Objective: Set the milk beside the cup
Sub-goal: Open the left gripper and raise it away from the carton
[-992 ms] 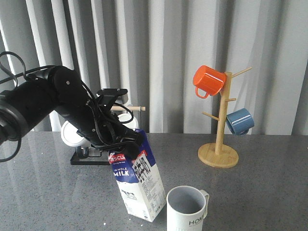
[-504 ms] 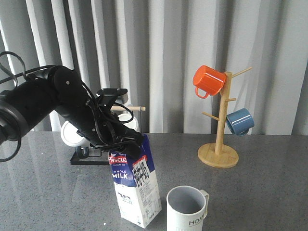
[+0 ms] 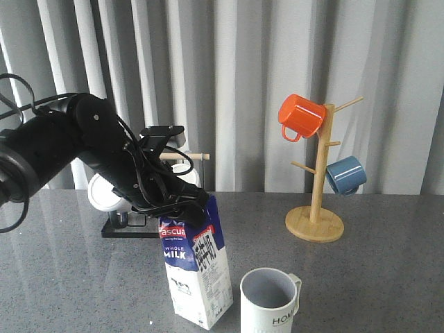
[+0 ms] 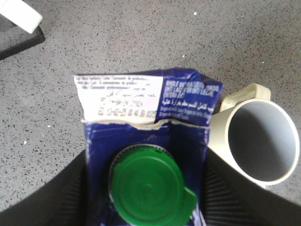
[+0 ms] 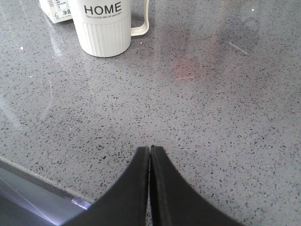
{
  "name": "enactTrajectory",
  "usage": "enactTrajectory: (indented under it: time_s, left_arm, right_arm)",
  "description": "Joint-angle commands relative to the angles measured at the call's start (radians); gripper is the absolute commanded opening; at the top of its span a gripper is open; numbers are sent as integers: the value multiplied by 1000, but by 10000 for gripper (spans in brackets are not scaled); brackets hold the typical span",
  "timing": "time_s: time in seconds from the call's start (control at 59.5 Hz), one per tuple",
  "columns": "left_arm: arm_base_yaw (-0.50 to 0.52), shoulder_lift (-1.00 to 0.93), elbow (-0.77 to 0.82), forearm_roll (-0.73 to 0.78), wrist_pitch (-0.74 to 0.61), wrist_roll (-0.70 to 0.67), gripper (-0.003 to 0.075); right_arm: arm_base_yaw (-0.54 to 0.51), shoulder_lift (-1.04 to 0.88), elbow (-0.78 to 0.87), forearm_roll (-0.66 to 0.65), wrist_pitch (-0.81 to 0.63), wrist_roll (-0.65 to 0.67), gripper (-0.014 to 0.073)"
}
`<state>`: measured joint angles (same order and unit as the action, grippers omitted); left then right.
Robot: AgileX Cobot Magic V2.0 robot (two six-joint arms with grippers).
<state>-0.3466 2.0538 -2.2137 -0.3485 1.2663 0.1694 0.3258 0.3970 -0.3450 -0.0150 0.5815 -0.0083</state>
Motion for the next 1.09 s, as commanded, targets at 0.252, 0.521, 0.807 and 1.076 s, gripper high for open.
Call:
enactTrajectory:
  time_s: [0.252,0.521,0.807,1.076]
  left_arm:
    - [-3,-132,-28,-32,-18,-8,438]
    - [-3,-187,-28,-30,-18,-8,438]
    - [-1,-319,-28,-1,-18,-10,435]
    - [-1,-519,-27,69,-18,-13,371]
  right_arm:
    - [-2,5,-25,-7,-68,0,-11]
    - [-2,5,-25,-7,-68,0,-11]
    - [-2,5,-25,-10,-74,0,-11]
    - [-2,5,-25,-16,-66,0,-11]
